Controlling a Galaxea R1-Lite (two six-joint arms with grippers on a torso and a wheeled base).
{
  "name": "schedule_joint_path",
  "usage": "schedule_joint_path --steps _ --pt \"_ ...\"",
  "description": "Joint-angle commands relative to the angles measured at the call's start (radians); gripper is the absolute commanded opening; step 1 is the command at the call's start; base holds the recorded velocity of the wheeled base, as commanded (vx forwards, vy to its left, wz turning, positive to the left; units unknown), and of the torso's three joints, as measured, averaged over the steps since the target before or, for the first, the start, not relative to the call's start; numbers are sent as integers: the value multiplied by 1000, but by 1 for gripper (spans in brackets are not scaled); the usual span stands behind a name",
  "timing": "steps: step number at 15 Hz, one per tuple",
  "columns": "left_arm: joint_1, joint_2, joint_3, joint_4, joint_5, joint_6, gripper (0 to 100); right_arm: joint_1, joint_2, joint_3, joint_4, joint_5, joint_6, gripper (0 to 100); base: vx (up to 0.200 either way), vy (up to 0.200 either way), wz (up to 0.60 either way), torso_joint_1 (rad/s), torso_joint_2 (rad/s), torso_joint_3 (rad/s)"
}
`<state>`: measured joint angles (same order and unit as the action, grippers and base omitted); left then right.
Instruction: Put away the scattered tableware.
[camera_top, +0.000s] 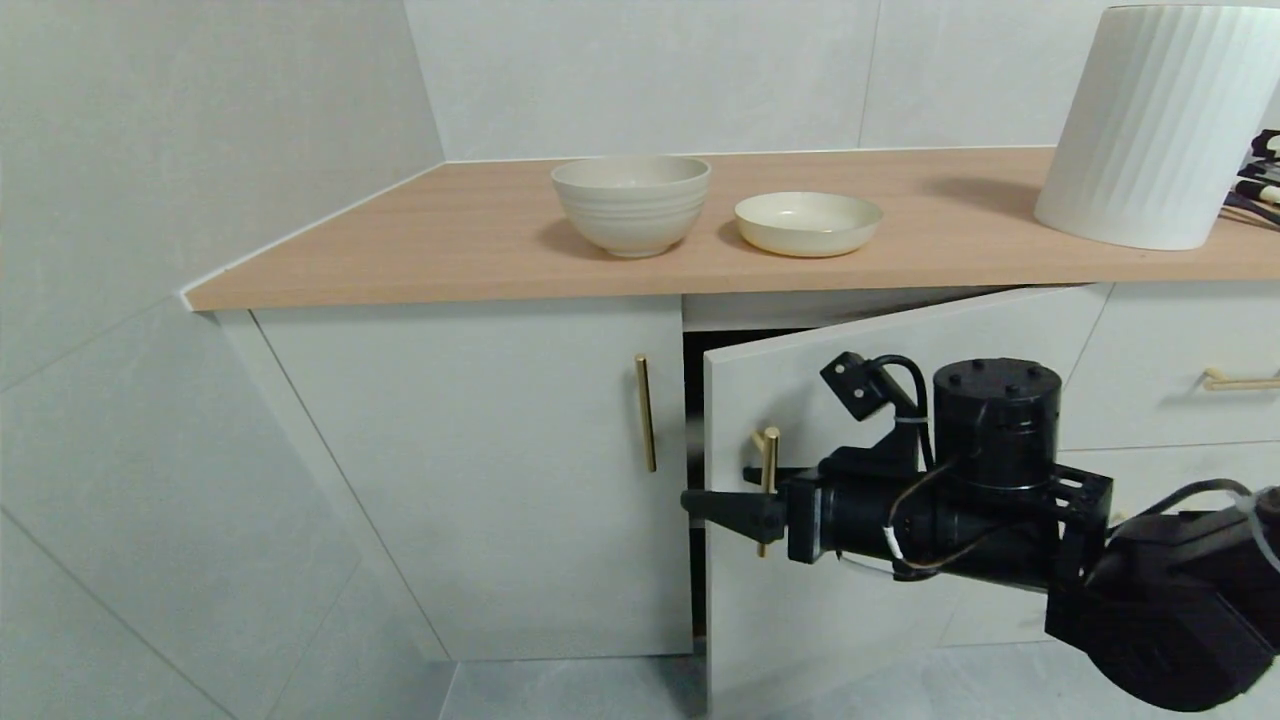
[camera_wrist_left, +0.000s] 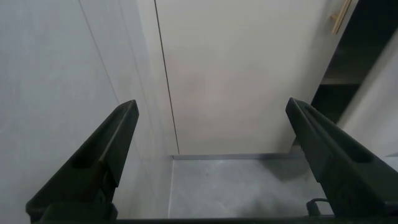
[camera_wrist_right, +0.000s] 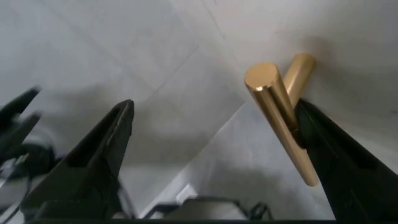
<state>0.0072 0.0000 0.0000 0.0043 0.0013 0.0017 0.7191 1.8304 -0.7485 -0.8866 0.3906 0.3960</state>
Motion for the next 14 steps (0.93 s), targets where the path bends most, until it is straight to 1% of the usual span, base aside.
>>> schedule_joint_path --steps 1,3,7,14 --pt "0 0 0 0 0 0 100 9 -102 113 -8 25 1 100 0 0 0 0 0 0" --pt "0 0 0 0 0 0 100 9 -171 182 -8 47 1 100 0 0 0 0 0 0" --pt "0 0 0 0 0 0 100 11 -244 261 -8 68 -2 100 0 0 0 0 0 0" --pt "0 0 0 0 0 1 100 16 -280 290 -6 73 -3 100 0 0 0 0 0 0"
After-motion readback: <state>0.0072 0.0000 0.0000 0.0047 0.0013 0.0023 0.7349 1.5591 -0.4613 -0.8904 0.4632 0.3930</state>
